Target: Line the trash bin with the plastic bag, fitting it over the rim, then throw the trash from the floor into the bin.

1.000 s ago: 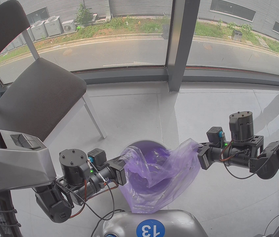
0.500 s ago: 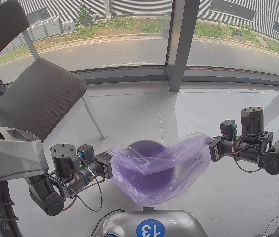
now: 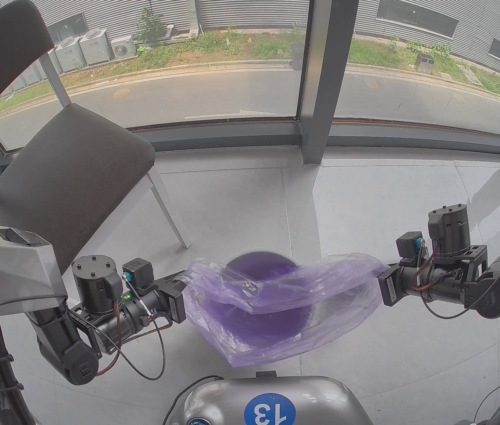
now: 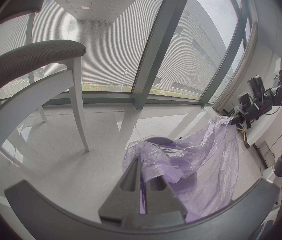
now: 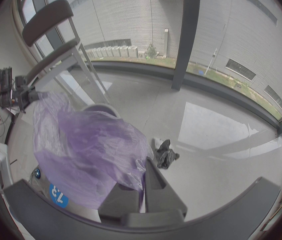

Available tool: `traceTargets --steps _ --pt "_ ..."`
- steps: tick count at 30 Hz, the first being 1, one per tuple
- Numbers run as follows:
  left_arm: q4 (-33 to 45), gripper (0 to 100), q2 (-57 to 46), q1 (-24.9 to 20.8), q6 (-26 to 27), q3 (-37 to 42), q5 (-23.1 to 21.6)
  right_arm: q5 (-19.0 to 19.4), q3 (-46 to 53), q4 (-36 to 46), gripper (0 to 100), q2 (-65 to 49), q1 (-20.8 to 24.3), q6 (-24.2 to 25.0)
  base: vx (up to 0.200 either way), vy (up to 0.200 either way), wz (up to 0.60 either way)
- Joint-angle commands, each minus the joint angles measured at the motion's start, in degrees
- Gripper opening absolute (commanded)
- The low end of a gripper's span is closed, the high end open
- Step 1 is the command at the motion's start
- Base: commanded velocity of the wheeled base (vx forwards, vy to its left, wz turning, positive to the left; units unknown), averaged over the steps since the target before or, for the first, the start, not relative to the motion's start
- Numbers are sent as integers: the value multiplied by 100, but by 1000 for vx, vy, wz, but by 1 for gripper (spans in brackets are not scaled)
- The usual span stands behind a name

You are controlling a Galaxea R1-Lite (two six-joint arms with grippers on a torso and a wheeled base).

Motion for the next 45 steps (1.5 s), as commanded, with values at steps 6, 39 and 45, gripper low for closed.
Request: traceTargets --steps 6,39,45 --pt "67 0 -289 70 200 242 -125 -223 146 92 0 -52 20 -3 0 0 0" --pt "-478 0 520 -229 -11 -66 -309 -548 -584 -102 0 721 257 41 0 0 0" --pt "-478 0 643 -413 -160 -136 -213 -557 -821 -734 0 1143 512 331 0 0 0"
